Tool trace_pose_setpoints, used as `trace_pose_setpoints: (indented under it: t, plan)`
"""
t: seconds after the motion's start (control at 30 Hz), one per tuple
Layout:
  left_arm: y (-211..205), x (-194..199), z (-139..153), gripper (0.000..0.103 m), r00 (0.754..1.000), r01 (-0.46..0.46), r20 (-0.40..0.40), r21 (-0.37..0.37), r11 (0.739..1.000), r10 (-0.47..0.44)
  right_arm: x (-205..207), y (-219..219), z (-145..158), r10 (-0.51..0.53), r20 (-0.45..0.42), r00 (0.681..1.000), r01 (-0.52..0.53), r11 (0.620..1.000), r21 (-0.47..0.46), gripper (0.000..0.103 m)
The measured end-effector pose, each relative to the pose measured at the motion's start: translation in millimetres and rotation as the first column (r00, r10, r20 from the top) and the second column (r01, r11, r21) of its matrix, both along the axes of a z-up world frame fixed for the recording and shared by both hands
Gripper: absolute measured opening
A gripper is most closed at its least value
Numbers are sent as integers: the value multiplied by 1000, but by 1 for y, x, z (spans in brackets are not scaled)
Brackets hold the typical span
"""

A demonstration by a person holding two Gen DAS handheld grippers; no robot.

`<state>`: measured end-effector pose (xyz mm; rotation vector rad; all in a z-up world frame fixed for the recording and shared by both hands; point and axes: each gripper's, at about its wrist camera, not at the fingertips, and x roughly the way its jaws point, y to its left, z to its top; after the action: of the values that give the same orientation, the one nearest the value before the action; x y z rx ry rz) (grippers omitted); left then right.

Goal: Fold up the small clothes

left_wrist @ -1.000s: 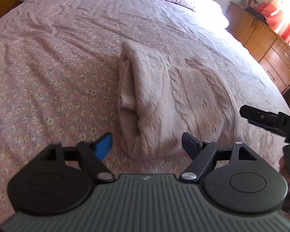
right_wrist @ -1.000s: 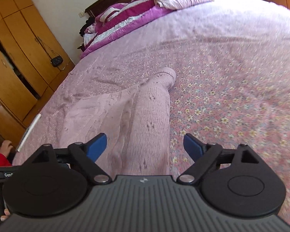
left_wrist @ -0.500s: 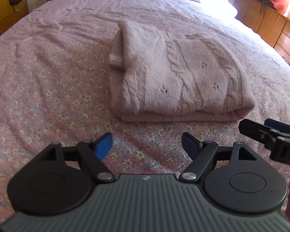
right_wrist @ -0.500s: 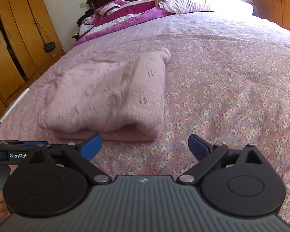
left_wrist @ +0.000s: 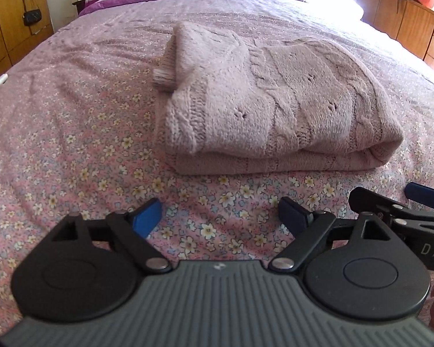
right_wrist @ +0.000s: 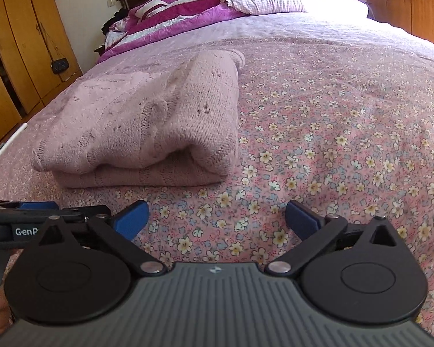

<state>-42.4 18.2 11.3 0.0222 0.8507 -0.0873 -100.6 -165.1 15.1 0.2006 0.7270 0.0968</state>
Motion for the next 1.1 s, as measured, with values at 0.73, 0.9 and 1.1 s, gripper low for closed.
trace_pose_setpoints:
  t: [0.73,0.9,1.1]
  plan:
    - [-2,-2,-2,91,1000,-28,3,2,1000,28,1,0,-7,-31,17,999,31,999,16,103]
    - [-2,-2,-2,91,1000,-29,3,2,1000,29,0,-2,-8,-31,17,999,31,999,16,103]
    - [-2,-2,-2,91,1000,-29,5,5,1000,29,0,-1,-8,-30,17,999,30,999,16,103]
